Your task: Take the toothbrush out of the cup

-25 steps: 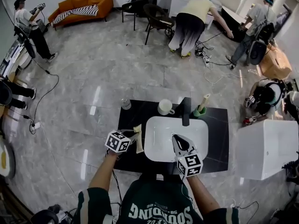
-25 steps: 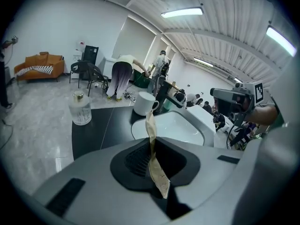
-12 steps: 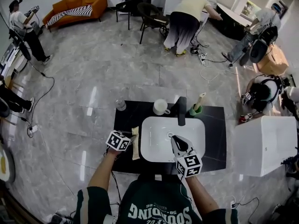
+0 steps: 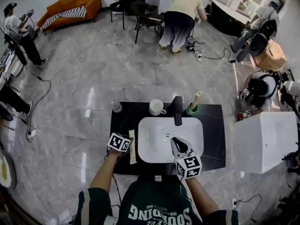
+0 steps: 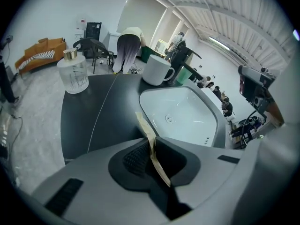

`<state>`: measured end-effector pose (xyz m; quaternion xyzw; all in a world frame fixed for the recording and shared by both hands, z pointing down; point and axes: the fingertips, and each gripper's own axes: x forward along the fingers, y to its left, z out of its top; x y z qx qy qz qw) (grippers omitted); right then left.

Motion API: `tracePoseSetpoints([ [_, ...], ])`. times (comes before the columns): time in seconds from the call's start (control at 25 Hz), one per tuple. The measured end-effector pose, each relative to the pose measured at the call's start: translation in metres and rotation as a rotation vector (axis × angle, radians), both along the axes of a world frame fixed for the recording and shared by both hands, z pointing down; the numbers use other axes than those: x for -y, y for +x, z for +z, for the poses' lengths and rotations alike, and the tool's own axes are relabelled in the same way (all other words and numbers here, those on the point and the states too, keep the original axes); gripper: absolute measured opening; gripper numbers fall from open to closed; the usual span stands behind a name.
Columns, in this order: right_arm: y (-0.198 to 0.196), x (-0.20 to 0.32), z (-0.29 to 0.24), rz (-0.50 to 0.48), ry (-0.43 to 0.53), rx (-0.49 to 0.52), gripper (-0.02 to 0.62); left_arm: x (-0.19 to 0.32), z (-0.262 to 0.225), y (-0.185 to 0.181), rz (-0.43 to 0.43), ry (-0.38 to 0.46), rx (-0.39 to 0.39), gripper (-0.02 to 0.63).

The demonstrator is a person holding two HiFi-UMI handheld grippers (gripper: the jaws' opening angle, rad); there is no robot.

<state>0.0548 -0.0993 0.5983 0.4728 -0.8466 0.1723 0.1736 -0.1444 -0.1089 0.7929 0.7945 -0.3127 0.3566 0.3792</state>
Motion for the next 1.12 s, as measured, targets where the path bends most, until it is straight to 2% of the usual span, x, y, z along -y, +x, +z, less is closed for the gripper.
tracePoseSetpoints([
  [0.2, 0.003, -0.001, 0.001, -0.012, -0.005, -0.014, 0.042, -0.002, 0.010, 0.003, -0.045, -0.024, -0.012, 0.043],
  [0.36, 0.006, 0.000, 0.000, -0.015, -0.007, -0.021, 0.041, 0.001, 0.012, 0.001, -0.062, -0.013, -0.009, 0.048],
  [0.8, 0.005, -0.002, 0.002, -0.029, -0.010, -0.029, 0.041, 0.004, 0.012, -0.011, -0.129, 0.000, -0.017, 0.097],
  [1.12, 0.004, -0.002, -0.002, -0.016, 0.003, -0.035, 0.041, 0.007, -0.010, -0.018, -0.163, 0.054, -0.035, 0.101],
])
